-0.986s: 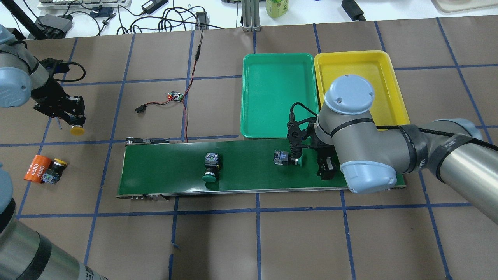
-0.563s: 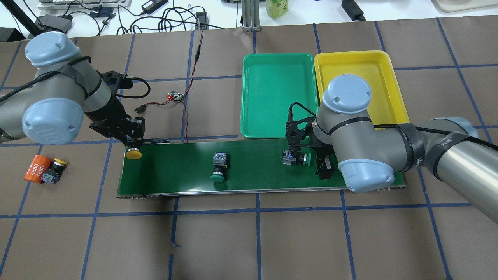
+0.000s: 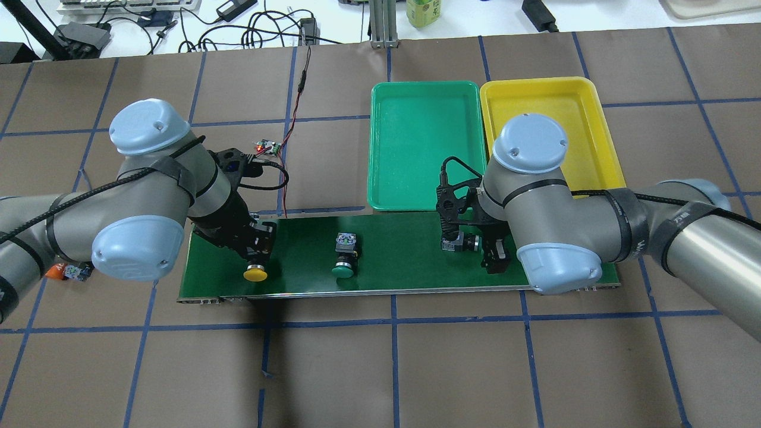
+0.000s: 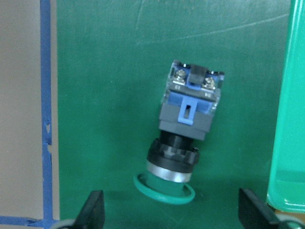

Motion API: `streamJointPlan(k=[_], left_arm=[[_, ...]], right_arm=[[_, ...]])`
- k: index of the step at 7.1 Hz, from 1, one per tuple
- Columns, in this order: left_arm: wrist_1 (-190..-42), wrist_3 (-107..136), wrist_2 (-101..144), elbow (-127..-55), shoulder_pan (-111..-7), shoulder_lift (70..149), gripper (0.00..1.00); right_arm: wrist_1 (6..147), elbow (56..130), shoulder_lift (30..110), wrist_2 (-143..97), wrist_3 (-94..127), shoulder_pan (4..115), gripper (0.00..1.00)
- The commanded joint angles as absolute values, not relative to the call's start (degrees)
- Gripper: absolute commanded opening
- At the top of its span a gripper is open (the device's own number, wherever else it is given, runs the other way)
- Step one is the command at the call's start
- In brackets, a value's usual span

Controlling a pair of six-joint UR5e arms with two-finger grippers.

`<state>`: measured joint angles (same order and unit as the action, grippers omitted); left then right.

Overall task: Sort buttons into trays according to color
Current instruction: 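Set yellow-capped button on belt with left while right grasps green-capped button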

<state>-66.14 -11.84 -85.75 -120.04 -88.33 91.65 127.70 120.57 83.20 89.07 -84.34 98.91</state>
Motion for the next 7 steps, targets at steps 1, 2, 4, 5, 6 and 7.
streamJointPlan(k=[1,2,4,5,6,7], left_arm=[[-63.81,-12.13,-86.22,-121.56,-88.42,92.10,0.38],[-58.76,-12.13,-86.39,-121.47,-87.81,92.81,0.64],[-58.36,-12.13,-86.57,-120.86,-87.45,92.03,1.00],[-59.66,-12.13,-87.36,-119.28,-85.97,91.33,1.00],[-61.77,-12.65,-91.89,-118.31,-82.48,91.93,1.00],[-61.44,-15.61,-96.02,-117.95,-77.31,92.89,1.00]], right_arm=[[127.71,120.50,83.23,89.21,-84.55,98.88,0.45],[127.71,120.50,83.23,89.38,-84.46,98.88,0.24],[128.66,120.50,83.41,89.38,-85.16,98.88,0.07],[131.89,120.41,83.50,90.52,-85.51,98.79,0.03],[133.05,119.54,83.41,92.27,-85.52,98.70,0.01],[132.98,116.05,82.80,91.68,-85.52,98.35,0.01]])
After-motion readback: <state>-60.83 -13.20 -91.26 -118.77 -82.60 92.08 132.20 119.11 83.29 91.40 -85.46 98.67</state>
